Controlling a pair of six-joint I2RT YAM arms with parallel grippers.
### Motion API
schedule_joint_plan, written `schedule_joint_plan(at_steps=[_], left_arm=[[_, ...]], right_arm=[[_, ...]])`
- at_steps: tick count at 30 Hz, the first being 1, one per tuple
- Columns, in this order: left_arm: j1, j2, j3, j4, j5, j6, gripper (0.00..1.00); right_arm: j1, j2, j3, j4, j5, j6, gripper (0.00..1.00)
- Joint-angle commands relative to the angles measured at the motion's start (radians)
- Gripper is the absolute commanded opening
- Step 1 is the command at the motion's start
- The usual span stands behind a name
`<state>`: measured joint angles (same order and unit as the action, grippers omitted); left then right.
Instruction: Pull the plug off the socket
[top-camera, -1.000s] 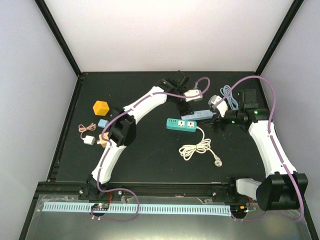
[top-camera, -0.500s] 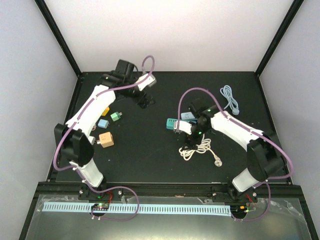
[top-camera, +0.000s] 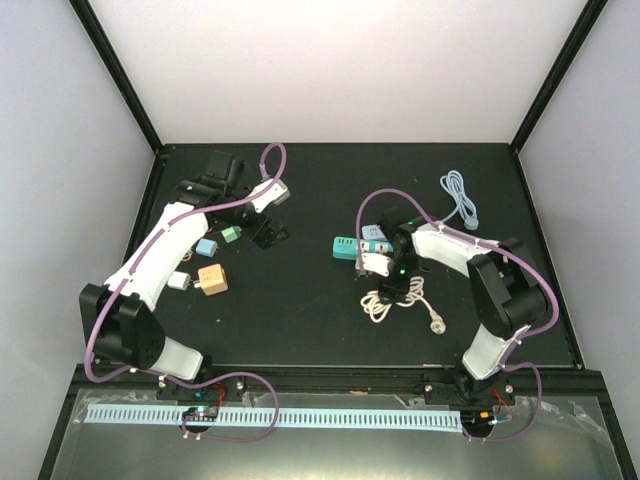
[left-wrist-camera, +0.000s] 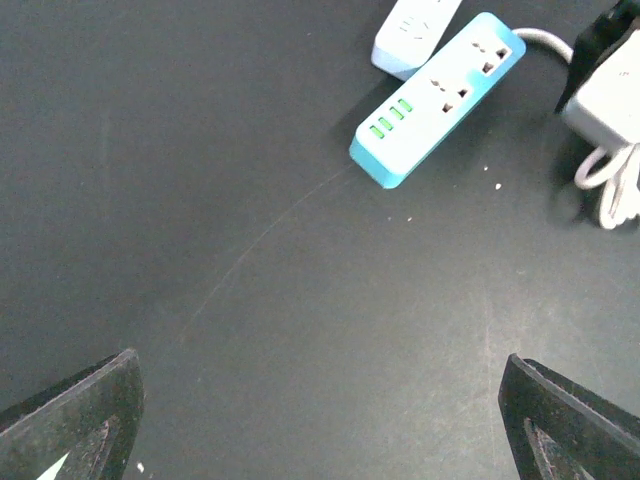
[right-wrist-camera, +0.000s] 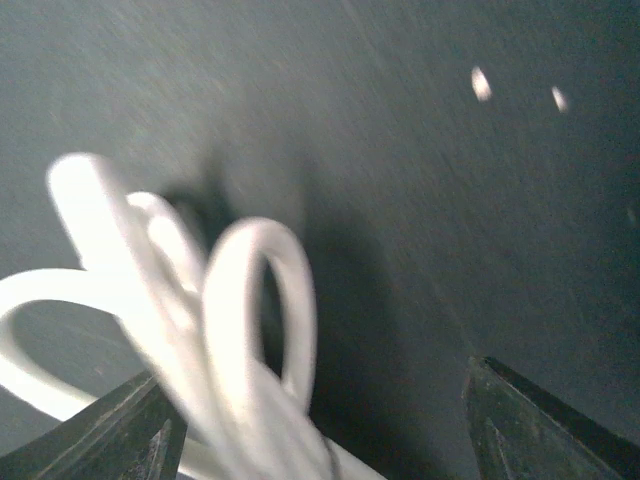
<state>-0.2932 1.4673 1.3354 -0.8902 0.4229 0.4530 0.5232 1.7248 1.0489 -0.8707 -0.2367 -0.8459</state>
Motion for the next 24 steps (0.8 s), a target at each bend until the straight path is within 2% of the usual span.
schedule_joint_plan(at_steps=[1,6,10,18,21,24], left_arm=[[0.059,-0.052,-0.034,-0.013,0.022,0.030,0.99],[0.120,-0.078,-0.055,-0.022,0.042,0.033,0.99],[0.174,-0.085,-0.058,-0.037,0.078,0.044,0.99],[0.367,-0.022,0.036,-0.145,0.167,0.061,0.99],[0.470,0.000,0.097,-0.183,0.206,0.073,0.99],[0.566,0.015,0.151,-0.209,0.241,0.081,0.99]], right_arm=[[-0.136,-0.039,-0.047,-0.017,0.124,-0.117,0.74],[-0.300,-0.044,-0.068,-0.022,0.211,-0.242,0.73],[-0.403,-0.059,-0.010,-0.065,0.210,-0.304,0.83],[-0.529,-0.141,0.243,-0.252,0.000,-0.302,0.94],[-0.563,-0.183,0.340,-0.284,-0.127,-0.238,1.00],[-0.592,-0.239,0.392,-0.269,-0.255,-0.141,1.00]])
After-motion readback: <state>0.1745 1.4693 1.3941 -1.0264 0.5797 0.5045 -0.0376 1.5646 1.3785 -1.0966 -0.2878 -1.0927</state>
